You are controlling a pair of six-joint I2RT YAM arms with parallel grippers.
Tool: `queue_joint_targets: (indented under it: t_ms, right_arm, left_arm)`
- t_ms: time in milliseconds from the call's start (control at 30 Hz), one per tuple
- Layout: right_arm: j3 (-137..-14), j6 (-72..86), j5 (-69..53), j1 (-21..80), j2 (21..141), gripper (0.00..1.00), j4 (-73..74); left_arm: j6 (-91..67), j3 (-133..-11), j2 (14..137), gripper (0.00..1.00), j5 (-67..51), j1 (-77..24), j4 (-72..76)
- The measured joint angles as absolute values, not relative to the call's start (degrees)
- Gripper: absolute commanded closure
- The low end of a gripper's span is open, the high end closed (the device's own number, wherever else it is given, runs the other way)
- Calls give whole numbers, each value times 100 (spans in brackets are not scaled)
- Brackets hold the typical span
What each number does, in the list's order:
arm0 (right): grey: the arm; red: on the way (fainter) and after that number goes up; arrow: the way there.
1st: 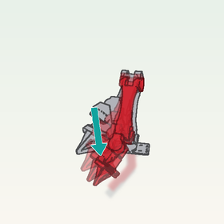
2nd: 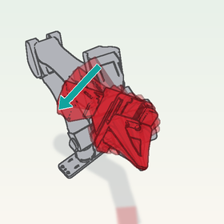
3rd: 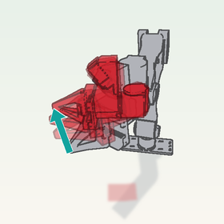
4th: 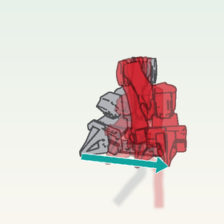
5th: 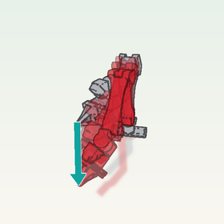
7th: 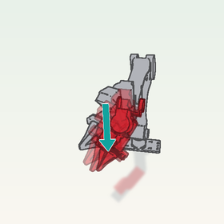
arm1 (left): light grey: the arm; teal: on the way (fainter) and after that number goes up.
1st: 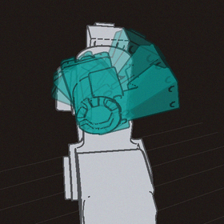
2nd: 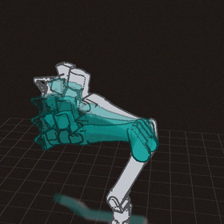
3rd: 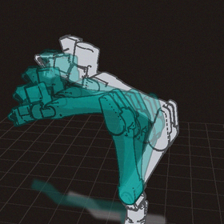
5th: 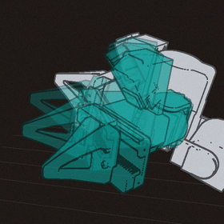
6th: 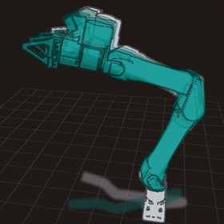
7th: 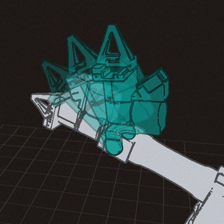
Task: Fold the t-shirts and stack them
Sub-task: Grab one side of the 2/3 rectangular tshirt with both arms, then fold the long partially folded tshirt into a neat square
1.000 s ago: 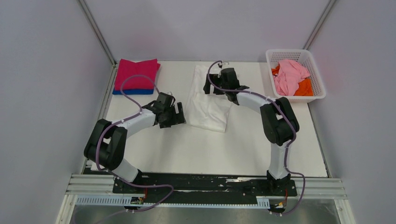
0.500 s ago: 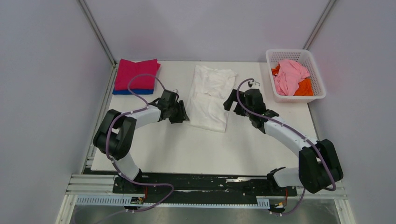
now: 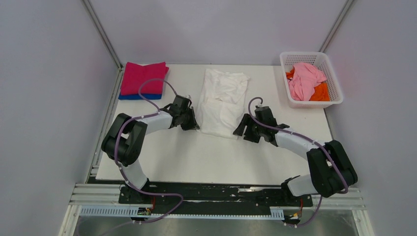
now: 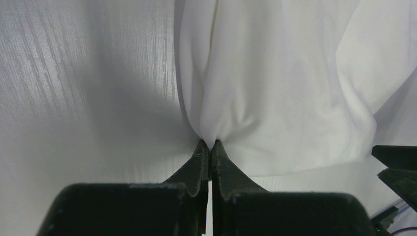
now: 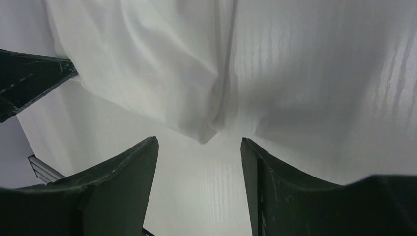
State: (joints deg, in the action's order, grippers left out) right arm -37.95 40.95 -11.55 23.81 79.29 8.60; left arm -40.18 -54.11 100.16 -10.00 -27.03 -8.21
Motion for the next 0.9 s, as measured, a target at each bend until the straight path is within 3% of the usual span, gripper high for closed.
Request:
queue_joint_targets:
  t_ms: [167,400,633,900]
  right_arm:
    - [-3540,4322,-1422,2381,8350,57,558]
    - [-3481,4440,-1610,2381,8753,99,-19]
    - [-3089,4294,-1984,2386,8510,100,-388]
    - [-2764,3918,-2475,2832,5957,100,1162]
  left_arm:
    - [-4071,-5275,9953,100,-996,-2703,-650]
    - [-4110,-5127,9872,100,-969,-2716,-489]
    - [-4128,-4694,9470,100,-843,-2814,-456]
    - [-4093,-3988,7535,100,-604,-3398,-2086]
